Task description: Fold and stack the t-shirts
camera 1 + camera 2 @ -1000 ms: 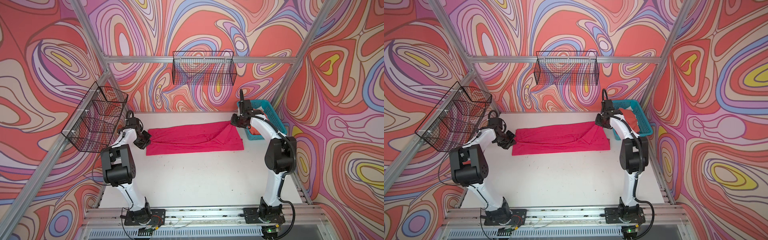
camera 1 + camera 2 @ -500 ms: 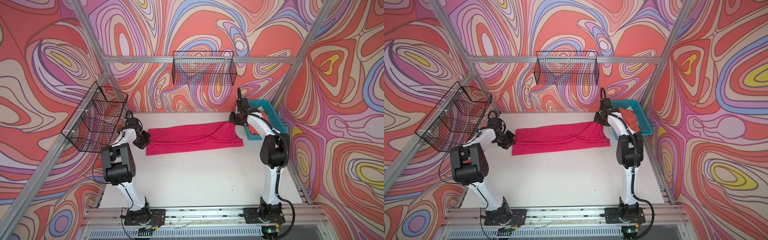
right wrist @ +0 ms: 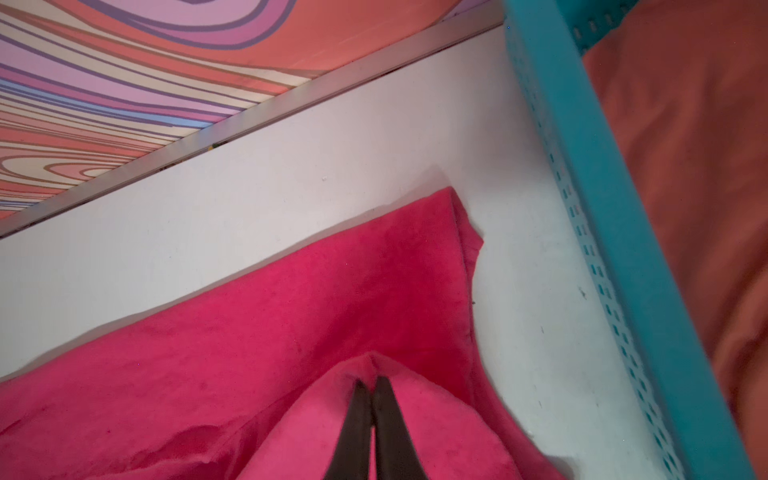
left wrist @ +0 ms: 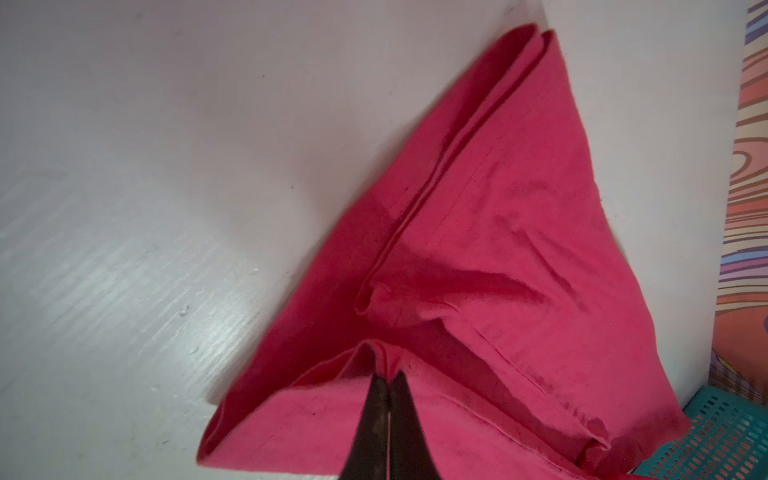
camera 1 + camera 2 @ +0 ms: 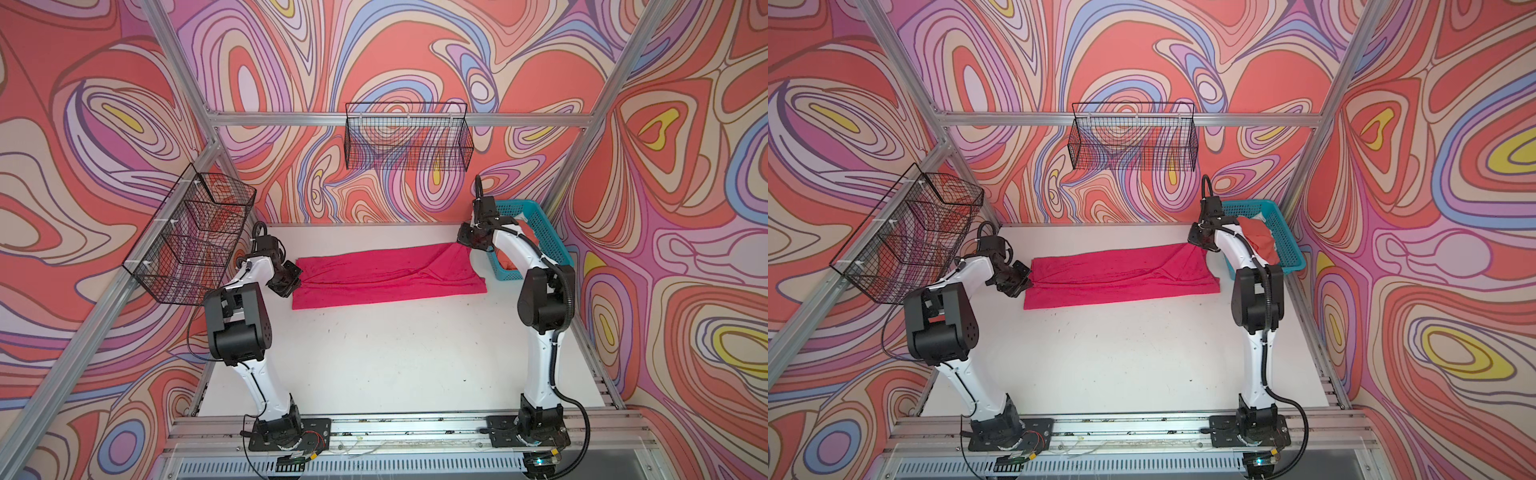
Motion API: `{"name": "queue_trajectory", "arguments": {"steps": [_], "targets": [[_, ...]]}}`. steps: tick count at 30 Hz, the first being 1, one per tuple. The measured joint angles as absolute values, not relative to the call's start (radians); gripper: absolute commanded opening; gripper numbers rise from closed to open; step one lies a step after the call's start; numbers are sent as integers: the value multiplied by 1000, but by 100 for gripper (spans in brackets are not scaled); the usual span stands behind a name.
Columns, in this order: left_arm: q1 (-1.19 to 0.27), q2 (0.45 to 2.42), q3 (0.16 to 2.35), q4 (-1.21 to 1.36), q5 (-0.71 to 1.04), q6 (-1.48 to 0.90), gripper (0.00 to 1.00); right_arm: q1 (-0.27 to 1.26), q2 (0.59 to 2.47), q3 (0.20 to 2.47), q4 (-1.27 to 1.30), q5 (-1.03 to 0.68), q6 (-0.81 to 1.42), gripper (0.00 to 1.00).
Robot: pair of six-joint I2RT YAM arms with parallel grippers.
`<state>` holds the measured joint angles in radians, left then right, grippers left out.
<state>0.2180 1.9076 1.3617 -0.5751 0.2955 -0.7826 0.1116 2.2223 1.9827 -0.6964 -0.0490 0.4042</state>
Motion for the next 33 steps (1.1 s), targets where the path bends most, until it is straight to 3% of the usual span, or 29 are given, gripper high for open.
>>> {"name": "queue_trajectory", "arguments": {"steps": [5, 7, 9, 12, 15, 23, 27, 33], "targets": [[218, 1934, 1362, -570, 295, -783, 0, 112, 2279, 2010, -686, -54, 405, 0], [218, 1945, 1362, -569, 295, -783, 0, 112, 2304, 2016, -684, -60, 405, 22], [218, 1951, 1362, -569, 294, -783, 14, 112, 2328, 2026, -683, -67, 410, 40], [218, 1951, 1362, -567, 284, -782, 32, 112, 2346, 2029, -674, -72, 412, 52], [218, 1951, 1362, -566, 263, -780, 49, 112, 2339, 2022, -646, -72, 408, 55], [216, 1886, 1362, -569, 192, -776, 76, 141, 2200, 1797, -597, -129, 423, 66], [203, 1812, 1362, -576, 147, -766, 83, 190, 2111, 1635, -566, -180, 458, 68], [170, 1746, 1361, -579, 122, -755, 84, 250, 2094, 1544, -529, -228, 505, 68]]}}
